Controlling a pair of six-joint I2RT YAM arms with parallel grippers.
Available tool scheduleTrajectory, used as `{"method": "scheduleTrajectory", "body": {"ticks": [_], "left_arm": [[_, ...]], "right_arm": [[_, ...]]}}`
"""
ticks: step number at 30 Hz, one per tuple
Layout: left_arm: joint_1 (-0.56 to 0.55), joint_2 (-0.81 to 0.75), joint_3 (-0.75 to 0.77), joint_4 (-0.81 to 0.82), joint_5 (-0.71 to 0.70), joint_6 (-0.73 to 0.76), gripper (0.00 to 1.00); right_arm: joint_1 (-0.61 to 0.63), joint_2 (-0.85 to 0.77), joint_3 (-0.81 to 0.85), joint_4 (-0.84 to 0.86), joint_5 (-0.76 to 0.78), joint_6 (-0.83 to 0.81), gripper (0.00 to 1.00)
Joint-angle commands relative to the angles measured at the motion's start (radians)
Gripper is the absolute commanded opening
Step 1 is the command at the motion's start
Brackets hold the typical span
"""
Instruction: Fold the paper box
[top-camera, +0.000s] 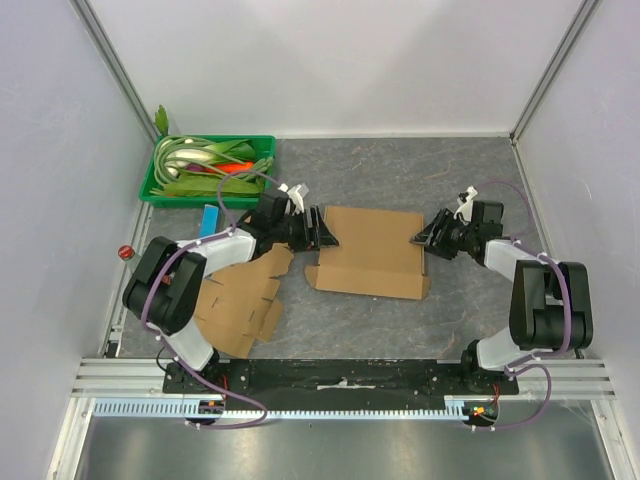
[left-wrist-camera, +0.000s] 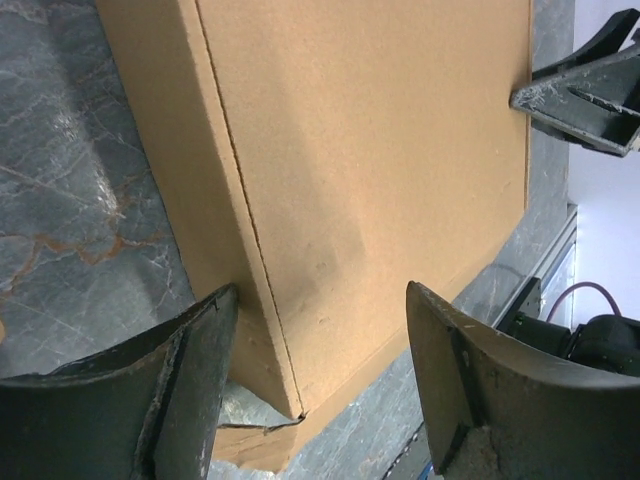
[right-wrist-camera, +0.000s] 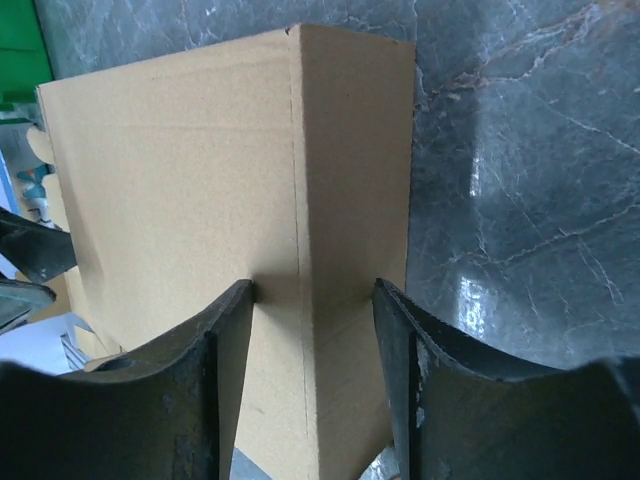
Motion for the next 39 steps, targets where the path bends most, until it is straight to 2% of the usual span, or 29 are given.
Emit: {"method": "scheduleTrajectory", "body": {"ticks": [1,3,6,9,12,14,17,21,27,34,38,39], "left_arm": [[-0.021,-0.080,-0.033,0.011,0.054,-0.005,0.75],[-0.004,-0.121,-0.059,0.008,0.054,-0.007,0.75],[0.021,-0.161,-0.090,0.017,0.053,-0.022,0.75],[0.036,-0.172,-0.110,0.041,0.048,-0.040,0.76],[0.045,-0.137,-0.101,0.055,0.071,-0.056,0.76],[0.048,-0.114,-0.098,0.067,0.085,-0.072,0.77],[0.050,-0.065,-0.089,0.110,0.115,-0.106,0.82],[0.050,-0.005,-0.058,0.127,0.137,-0.119,0.87],[0.050,0.046,-0.013,0.101,0.128,-0.103,0.87],[0.044,0.153,0.062,0.192,0.281,-0.169,0.87],[0.033,0.205,0.097,0.251,0.376,-0.250,0.80],[0.033,0.213,0.091,0.306,0.395,-0.279,0.75]], "right_arm": [[0.017,-0.025,0.023,-0.188,0.090,-0.121,0.64],[0.016,-0.059,0.031,-0.254,0.142,-0.170,0.67],[-0.010,-0.090,0.012,-0.235,0.095,-0.163,0.65],[-0.069,-0.056,-0.018,-0.166,-0.011,-0.131,0.49],[-0.118,-0.022,-0.064,-0.086,-0.079,-0.092,0.41],[-0.135,0.004,-0.084,-0.046,-0.129,-0.085,0.39],[-0.182,0.051,-0.126,0.045,-0.212,-0.063,0.37],[-0.253,0.142,-0.153,0.063,-0.249,-0.054,0.28],[-0.314,0.157,-0.163,0.031,-0.217,-0.083,0.24],[-0.317,0.174,-0.140,0.008,-0.192,-0.114,0.24],[-0.267,0.168,-0.118,-0.006,-0.168,-0.131,0.27],[-0.252,0.162,-0.108,-0.008,-0.160,-0.131,0.28]]}}
